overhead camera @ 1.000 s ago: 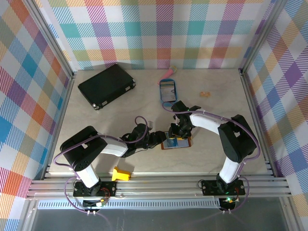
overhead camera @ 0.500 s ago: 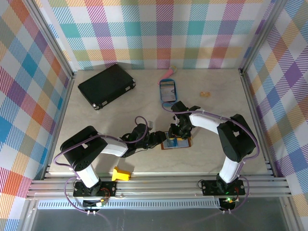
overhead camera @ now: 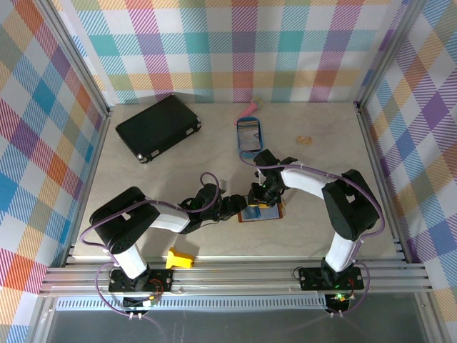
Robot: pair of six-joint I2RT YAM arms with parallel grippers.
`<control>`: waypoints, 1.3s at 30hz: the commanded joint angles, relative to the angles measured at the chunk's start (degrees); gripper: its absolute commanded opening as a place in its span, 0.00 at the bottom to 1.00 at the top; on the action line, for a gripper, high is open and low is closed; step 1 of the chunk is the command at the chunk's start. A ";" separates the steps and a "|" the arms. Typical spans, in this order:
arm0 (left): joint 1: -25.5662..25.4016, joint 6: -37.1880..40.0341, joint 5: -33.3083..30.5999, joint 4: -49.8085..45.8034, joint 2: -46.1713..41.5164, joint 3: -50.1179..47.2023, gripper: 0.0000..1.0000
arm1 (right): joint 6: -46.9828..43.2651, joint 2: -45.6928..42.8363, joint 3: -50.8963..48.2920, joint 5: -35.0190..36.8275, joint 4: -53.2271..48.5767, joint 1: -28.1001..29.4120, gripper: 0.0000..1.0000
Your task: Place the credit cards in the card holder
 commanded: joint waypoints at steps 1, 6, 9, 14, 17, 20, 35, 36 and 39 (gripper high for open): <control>-0.59 -0.11 0.47 1.57 0.57 -0.51 0.52 | 0.84 1.12 -0.38 -2.93 1.56 0.50 0.33; -0.51 -0.09 0.33 1.67 0.35 -0.62 0.52 | 0.87 0.91 -0.34 -2.50 1.52 0.57 0.30; -0.57 -0.16 0.17 1.64 0.29 -0.72 0.52 | 0.44 -0.17 -0.21 -0.35 0.46 0.52 0.30; -0.54 -0.18 -0.52 1.62 -0.17 -1.13 0.51 | -0.24 -1.79 0.10 3.48 -1.91 0.57 0.30; -0.50 -0.27 -1.18 1.55 -0.75 -1.64 0.50 | -0.63 -1.98 0.27 5.00 -2.81 0.50 0.30; -0.55 -0.34 -1.67 1.44 -1.03 -2.03 0.48 | -0.84 -1.10 0.34 4.10 -2.47 0.57 0.33; -0.51 -0.66 -1.88 1.79 -0.92 -2.48 0.37 | -0.30 0.79 0.21 1.22 -0.79 0.67 0.34; -0.58 -0.75 -1.81 2.17 -0.68 -2.48 0.36 | -0.40 0.97 0.34 1.24 -0.90 0.63 0.34; -0.52 -1.01 -1.72 2.91 -0.23 -2.74 0.34 | -0.31 1.20 0.58 1.48 -1.05 0.95 0.34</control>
